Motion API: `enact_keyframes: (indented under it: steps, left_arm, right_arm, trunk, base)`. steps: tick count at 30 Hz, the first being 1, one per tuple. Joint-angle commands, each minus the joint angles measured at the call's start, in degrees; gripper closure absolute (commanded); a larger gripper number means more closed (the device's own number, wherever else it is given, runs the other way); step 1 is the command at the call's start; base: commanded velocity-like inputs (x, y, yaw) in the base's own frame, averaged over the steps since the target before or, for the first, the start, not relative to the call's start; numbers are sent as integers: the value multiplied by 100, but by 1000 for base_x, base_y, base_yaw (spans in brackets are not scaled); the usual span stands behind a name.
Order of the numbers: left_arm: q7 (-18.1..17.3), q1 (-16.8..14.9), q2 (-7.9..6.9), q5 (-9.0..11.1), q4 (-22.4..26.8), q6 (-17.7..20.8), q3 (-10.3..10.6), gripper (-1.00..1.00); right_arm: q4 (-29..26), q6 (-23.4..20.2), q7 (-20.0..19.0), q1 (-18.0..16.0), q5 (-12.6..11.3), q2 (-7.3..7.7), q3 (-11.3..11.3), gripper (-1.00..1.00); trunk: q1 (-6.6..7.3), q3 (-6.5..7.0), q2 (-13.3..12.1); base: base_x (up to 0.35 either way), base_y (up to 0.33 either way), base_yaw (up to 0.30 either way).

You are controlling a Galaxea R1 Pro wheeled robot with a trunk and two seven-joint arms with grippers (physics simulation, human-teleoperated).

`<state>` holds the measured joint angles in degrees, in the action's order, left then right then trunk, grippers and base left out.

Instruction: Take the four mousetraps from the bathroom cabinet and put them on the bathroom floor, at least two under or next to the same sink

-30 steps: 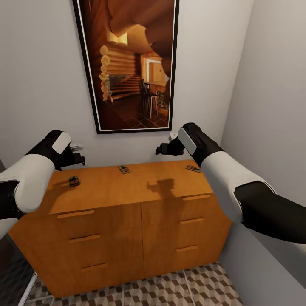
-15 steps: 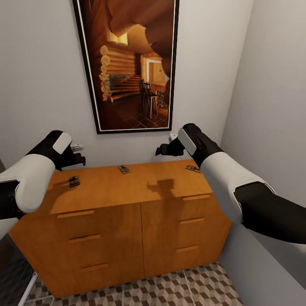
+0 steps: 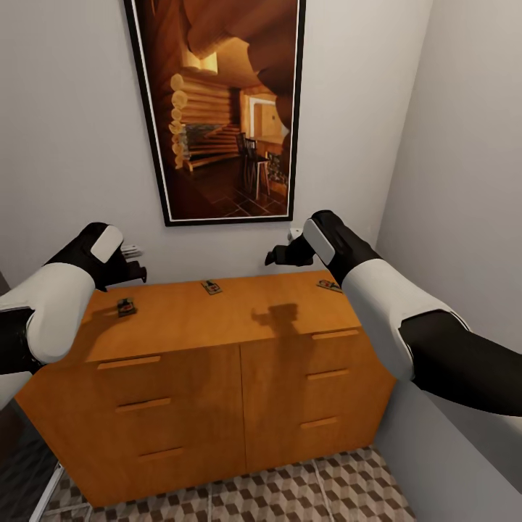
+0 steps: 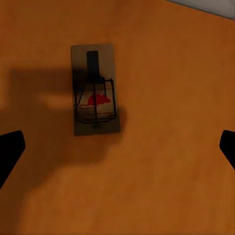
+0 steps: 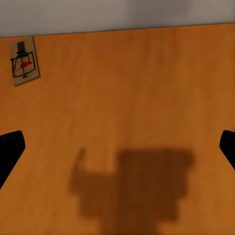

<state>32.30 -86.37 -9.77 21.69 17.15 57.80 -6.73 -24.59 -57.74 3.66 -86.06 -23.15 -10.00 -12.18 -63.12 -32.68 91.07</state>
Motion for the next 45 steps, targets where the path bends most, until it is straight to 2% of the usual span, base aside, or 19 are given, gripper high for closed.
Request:
enact_keyframes:
  steps: [1,6,9,14,16,17,28,29,34,37,41,42,45]
  left_arm:
    - [57,-3,0,61,8,12,-13,-100]
    - [57,-3,1,63,8,12,-19,-100]
    - [57,-3,1,61,8,12,-20,-100]
    - [57,-3,-5,57,8,11,-21,-100]
    - [57,-3,-6,56,8,12,-20,-100]
    - [57,-3,-10,56,9,11,-21,-100]
    - [57,-3,-22,55,-25,4,-15,-100]
    - [57,-3,-26,55,-29,4,-14,-100]
    - [57,-3,-32,55,-34,4,-13,-100]
    - [57,-3,-34,55,-35,4,-13,-100]
    - [57,-3,-34,55,-40,4,-13,-100]
    - [57,-3,-34,55,-44,4,-13,-100]
    - [57,-3,-34,58,-49,4,-13,-100]
  right_arm:
    - [-4,-16,37,-6,-46,0,-20,-100]
    - [-41,-29,24,-7,-50,0,-31,-100]
    - [-60,-36,14,-7,-81,0,-35,-100]
    - [-74,-49,7,-11,-369,0,-43,-100]
    - [-79,-55,5,-13,-566,1,-46,-100]
    - [-88,-61,8,-14,-775,5,-52,-100]
    - [-499,-70,-9,-16,-1821,57,-328,-100]
    - [-604,-70,-50,-16,-2059,61,-418,-100]
    - [-811,-77,-466,-16,-2859,105,-777,-100]
    - [-898,-78,-1003,-16,-3472,296,-1080,-100]
    - [-1035,-69,-1963,-8,-4237,726,-1615,-100]
    - [-1130,-58,-2518,-3,-4546,953,-1938,-100]
    - [-1313,-46,-3391,4,-4899,1250,-2410,-100]
  trunk:
    - [0,-6,3]
    - [0,-6,3]
    - [-66,-60,123]
    - [-131,-114,244]
    - [-131,-114,244]
    - [-131,-114,244]
    - [-131,-114,244]
    - [-131,-114,244]
    - [-131,-114,244]
    - [-131,-114,244]
    - [-131,-114,244]
    - [-131,-114,244]
    - [-153,-132,284]
  base:
    - [0,0,0]
    - [0,0,0]
    - [0,0,0]
    - [0,0,0]
    - [0,0,0]
    - [0,0,0]
    - [0,0,0]
    - [0,0,0]
    - [0,0,0]
    - [0,0,0]
    - [0,0,0]
    - [0,0,0]
    - [0,0,0]
